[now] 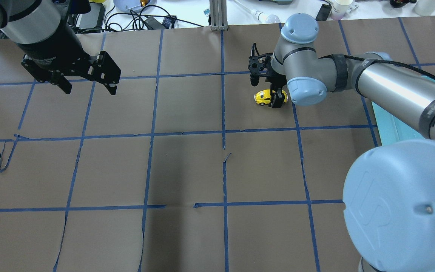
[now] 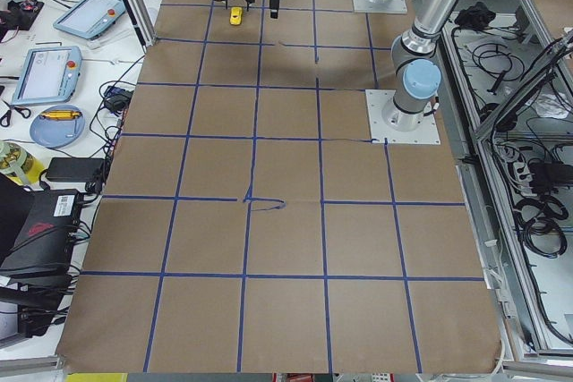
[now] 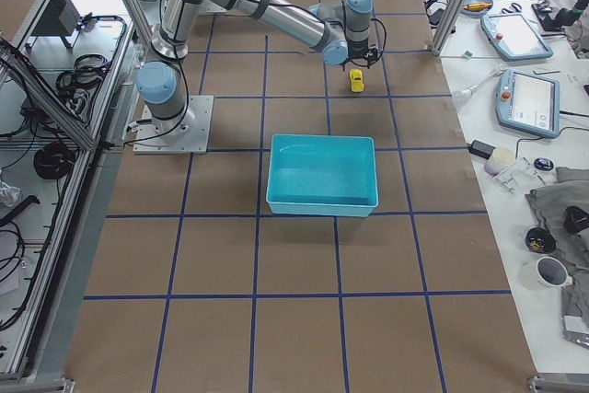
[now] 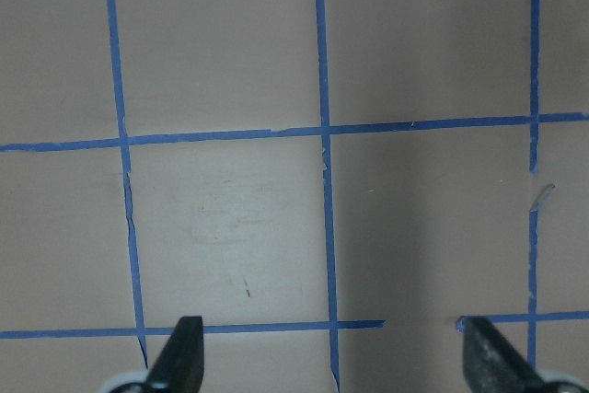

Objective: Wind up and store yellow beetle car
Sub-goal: 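Close the right gripper on the yellow car, then lift the car and carry it into the light blue bin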

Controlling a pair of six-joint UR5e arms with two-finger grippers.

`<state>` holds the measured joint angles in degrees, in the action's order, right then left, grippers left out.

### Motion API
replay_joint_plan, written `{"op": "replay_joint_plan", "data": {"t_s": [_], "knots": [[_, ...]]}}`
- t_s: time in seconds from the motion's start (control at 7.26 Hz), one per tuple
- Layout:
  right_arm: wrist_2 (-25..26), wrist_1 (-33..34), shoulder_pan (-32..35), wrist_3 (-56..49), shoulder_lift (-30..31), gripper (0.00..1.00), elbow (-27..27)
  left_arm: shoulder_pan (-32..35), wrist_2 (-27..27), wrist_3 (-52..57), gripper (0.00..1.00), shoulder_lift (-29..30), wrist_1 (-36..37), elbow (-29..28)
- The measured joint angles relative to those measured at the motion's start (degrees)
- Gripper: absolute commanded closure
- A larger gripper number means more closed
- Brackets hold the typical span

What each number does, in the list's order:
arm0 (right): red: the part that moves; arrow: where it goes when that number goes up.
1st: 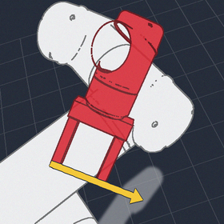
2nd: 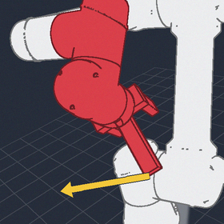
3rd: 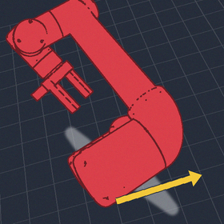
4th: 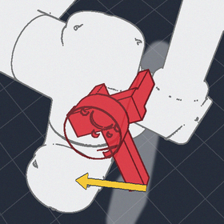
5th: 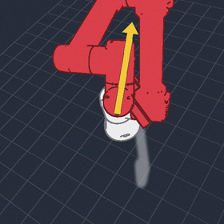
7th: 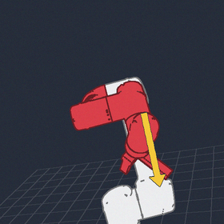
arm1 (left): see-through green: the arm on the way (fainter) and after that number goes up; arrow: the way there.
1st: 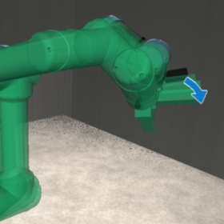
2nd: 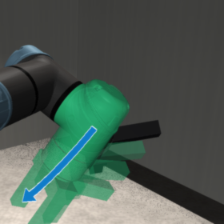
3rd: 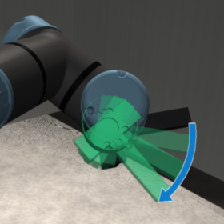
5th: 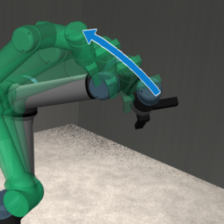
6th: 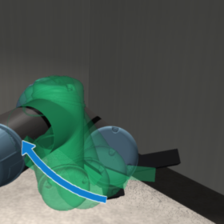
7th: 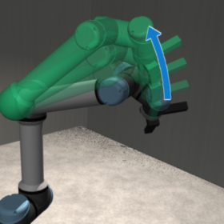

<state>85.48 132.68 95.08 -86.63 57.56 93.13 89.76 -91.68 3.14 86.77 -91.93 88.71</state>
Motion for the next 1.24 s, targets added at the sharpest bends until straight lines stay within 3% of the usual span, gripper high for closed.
{"op": "replay_joint_plan", "data": {"t_s": [0.14,0.28,0.41,0.55,0.96,1.24], "knots": [[0.0,0.0,0.0,-0.3,-0.9,0.0,0.0,0.0,0.0,0.1,0.0,0.0,0.0,0.0],[0.0,0.0,0.0,-0.4,-1.6,0.24,-0.1,0.0,0.0,0.1,0.0,0.0,0.0,0.0],[0.1,0.0,0.0,-0.4,-2.0,0.74,-0.1,0.0,0.0,0.1,0.0,0.0,0.0,0.1],[0.2,0.0,0.0,-0.2,-2.2,1.0,-0.1,0.0,0.0,0.1,0.0,0.0,0.0,0.1],[0.9,-0.8,0.0,0.9,-1.7,1.0,-0.2,0.0,0.0,0.2,0.0,-0.1,0.0,0.1],[2.9,-3.5,-0.3,1.6,1.8,1.0,-1.2,0.0,0.1,0.3,0.0,-0.1,0.0,0.1]]}}
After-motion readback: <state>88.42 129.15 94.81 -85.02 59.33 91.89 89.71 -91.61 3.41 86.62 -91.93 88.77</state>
